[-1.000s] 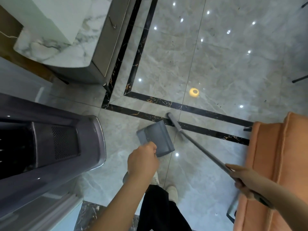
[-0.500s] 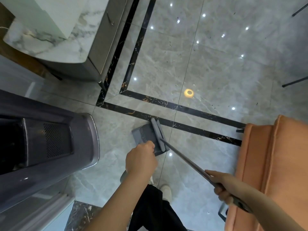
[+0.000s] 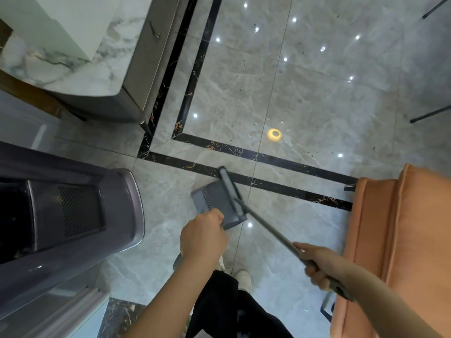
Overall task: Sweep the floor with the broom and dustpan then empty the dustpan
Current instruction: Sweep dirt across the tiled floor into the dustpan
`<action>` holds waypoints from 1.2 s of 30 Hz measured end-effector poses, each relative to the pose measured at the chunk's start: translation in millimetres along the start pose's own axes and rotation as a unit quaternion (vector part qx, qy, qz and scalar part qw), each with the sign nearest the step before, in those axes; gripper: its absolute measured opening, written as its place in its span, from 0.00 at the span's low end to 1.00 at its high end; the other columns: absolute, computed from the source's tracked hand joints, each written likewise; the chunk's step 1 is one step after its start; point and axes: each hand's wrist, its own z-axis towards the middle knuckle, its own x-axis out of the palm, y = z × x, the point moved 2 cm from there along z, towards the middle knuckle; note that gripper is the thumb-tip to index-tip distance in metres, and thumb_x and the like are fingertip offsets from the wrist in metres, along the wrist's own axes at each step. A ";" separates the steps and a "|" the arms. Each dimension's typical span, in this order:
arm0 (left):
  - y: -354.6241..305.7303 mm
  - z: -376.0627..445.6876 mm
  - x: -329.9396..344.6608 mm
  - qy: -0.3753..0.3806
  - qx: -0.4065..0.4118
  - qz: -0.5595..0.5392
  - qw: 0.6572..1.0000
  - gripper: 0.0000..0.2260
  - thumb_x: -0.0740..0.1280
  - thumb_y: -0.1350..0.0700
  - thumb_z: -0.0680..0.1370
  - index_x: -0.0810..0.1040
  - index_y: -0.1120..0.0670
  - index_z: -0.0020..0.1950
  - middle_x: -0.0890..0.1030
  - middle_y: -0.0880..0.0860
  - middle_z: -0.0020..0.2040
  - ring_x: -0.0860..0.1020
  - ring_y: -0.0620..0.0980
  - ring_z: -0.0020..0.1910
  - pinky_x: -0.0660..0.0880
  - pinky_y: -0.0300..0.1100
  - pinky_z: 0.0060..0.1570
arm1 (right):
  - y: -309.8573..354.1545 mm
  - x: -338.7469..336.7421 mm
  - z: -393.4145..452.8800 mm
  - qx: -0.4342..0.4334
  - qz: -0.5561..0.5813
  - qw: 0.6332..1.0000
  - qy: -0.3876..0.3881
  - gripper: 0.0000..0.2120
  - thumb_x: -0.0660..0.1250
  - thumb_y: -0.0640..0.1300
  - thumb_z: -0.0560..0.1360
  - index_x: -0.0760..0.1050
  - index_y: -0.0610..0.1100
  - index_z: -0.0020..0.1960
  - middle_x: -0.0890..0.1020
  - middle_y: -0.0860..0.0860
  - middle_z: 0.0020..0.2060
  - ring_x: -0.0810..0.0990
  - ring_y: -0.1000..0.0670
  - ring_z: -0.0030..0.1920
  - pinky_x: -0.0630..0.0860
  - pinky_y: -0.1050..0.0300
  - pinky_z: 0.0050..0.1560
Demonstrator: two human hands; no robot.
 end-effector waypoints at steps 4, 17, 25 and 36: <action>-5.5 2.0 -1.0 -0.006 -0.002 -0.003 1.000 0.08 0.61 0.60 0.78 0.77 0.51 0.53 0.74 0.48 0.39 0.70 0.49 0.35 0.57 0.35 0.25 | -6.8 -6.4 -9.1 0.041 0.136 0.986 0.086 0.17 0.52 0.41 0.82 0.69 0.49 0.67 0.60 0.51 0.24 0.56 0.57 0.17 0.55 0.71 0.14; 0.9 5.0 -1.2 0.002 -0.030 0.010 0.999 0.08 0.63 0.60 0.76 0.79 0.50 0.48 0.76 0.47 0.35 0.74 0.51 0.35 0.67 0.39 0.29 | 31.8 -76.9 -1.2 -0.027 0.273 0.960 0.059 0.20 0.53 0.41 0.81 0.67 0.51 0.71 0.61 0.52 0.21 0.58 0.58 0.14 0.54 0.71 0.11; -68.6 23.1 4.8 -0.014 -0.027 0.010 1.000 0.10 0.62 0.60 0.77 0.79 0.47 0.49 0.79 0.49 0.36 0.77 0.53 0.36 0.72 0.44 0.34 | 72.5 -172.9 14.4 -0.132 0.197 0.968 -0.084 0.20 0.51 0.40 0.82 0.64 0.51 0.72 0.62 0.49 0.25 0.59 0.57 0.14 0.58 0.70 0.14; -190.3 101.6 5.7 -0.030 -0.010 -0.002 0.999 0.07 0.65 0.58 0.76 0.79 0.47 0.50 0.82 0.48 0.43 0.81 0.53 0.37 0.78 0.45 0.38 | 99.1 -303.4 27.7 -0.106 0.187 0.962 -0.171 0.11 0.49 0.43 0.82 0.67 0.46 0.60 0.64 0.47 0.29 0.60 0.57 0.13 0.61 0.70 0.15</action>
